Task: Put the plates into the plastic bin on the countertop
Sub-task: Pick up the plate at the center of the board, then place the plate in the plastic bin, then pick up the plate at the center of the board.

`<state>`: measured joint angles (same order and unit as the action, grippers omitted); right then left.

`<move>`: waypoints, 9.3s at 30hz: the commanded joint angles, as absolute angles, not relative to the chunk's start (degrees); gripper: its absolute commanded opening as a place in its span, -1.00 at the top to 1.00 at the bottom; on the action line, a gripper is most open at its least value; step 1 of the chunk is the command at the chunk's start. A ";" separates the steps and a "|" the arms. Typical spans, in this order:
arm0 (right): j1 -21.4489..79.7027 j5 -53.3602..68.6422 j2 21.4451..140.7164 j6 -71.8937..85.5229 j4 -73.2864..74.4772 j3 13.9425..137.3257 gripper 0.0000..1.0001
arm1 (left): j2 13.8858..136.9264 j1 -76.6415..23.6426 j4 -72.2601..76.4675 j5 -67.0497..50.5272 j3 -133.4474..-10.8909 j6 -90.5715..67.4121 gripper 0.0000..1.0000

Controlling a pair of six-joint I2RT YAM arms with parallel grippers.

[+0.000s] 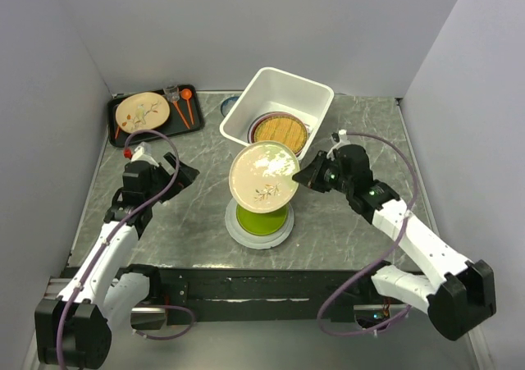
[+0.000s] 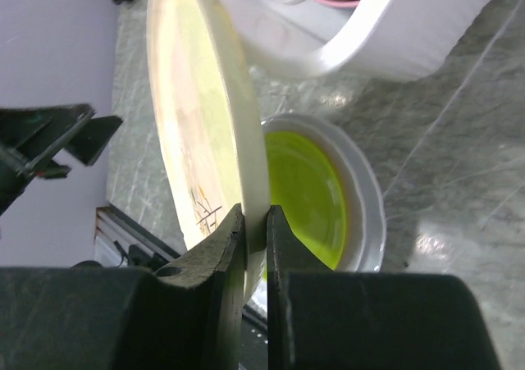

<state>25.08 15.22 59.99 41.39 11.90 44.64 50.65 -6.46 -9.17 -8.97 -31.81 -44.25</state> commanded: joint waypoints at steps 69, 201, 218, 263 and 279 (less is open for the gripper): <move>6.59 28.22 97.82 46.58 -4.49 80.94 1.00 | 57.74 -6.86 0.95 -14.33 -26.37 -43.42 -0.99; 35.33 4.04 79.01 31.99 15.56 48.16 0.31 | 61.96 -27.77 4.57 -11.34 -31.55 -42.37 -0.97; 35.86 6.85 80.24 32.26 13.45 45.97 0.64 | 63.46 -27.86 3.87 -11.60 -32.78 -41.49 -0.97; 34.89 1.32 52.03 36.47 18.98 42.54 1.00 | 70.65 -30.49 22.92 -27.24 -29.97 -42.62 -0.79; 34.72 6.68 52.73 35.68 15.48 43.69 0.94 | 68.21 -35.51 27.42 -26.19 -29.18 -44.47 0.97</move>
<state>34.33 2.76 52.01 35.03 20.91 42.04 71.40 -34.63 22.90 -24.27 -28.88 -43.81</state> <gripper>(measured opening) 0.029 0.202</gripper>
